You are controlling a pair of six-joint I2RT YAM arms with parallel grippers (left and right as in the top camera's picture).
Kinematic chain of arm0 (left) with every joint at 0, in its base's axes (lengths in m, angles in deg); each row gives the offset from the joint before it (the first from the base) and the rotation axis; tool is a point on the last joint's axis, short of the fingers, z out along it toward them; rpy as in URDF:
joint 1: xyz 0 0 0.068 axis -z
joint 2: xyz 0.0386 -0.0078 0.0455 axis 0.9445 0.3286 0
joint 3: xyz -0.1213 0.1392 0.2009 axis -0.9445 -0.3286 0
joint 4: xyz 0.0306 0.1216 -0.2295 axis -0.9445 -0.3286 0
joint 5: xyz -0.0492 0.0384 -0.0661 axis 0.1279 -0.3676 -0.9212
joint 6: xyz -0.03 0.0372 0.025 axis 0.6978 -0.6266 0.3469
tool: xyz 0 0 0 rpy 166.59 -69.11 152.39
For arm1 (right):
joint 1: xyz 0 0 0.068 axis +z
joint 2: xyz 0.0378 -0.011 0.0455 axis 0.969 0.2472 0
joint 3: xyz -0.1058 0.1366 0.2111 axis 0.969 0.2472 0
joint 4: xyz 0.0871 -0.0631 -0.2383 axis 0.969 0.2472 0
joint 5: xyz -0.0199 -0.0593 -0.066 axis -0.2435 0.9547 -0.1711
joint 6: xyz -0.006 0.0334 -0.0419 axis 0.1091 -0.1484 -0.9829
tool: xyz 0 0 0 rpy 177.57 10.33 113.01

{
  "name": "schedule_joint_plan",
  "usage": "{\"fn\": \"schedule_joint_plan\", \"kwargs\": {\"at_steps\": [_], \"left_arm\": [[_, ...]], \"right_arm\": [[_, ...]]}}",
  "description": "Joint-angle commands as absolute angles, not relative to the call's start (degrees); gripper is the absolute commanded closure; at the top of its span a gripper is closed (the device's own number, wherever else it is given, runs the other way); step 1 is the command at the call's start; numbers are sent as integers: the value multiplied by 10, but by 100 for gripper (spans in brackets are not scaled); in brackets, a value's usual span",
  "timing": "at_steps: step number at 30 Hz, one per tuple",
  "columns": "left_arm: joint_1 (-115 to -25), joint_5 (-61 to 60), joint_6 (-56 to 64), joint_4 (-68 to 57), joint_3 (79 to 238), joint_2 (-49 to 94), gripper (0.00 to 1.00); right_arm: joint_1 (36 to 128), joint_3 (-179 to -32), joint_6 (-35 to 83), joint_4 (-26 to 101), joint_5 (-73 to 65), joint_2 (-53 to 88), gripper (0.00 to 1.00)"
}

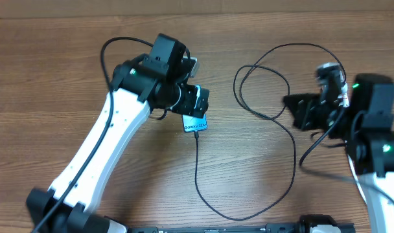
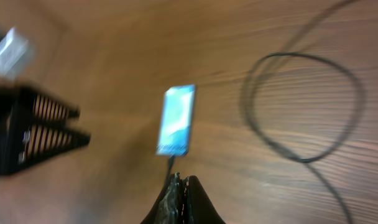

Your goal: Plug charger to phone and switch on socket

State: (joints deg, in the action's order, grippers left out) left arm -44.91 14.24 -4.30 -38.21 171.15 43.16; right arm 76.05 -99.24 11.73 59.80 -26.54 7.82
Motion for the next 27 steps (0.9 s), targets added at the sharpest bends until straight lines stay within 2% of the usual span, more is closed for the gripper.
{"fn": "schedule_joint_plan", "kwargs": {"at_steps": [1, 2, 3, 4, 8, 19, 27], "left_arm": [[-432, 199, -50, -400, 1699, 354, 0], [-427, 206, -49, -400, 1687, 336, 0], [-422, 213, -45, -399, 1675, 319, 0], [-418, 226, -35, -397, 1658, 297, 0], [-407, 274, 7, -390, 1581, 201, 0], [-407, 276, 52, -345, 1392, -77, 0], [-407, 302, 60, -342, 1366, -124, 0]], "right_arm": [[832, -994, 100, 622, -225, 67, 96], [849, -993, 100, 630, -215, 67, 74], [862, -991, 100, 635, -209, 68, 25], [877, -988, 100, 643, -201, 68, 0], [917, -971, 103, 651, -196, 68, 0], [982, -902, 137, 587, -132, 68, 0], [982, -895, 137, 577, -126, 69, 0]]}}
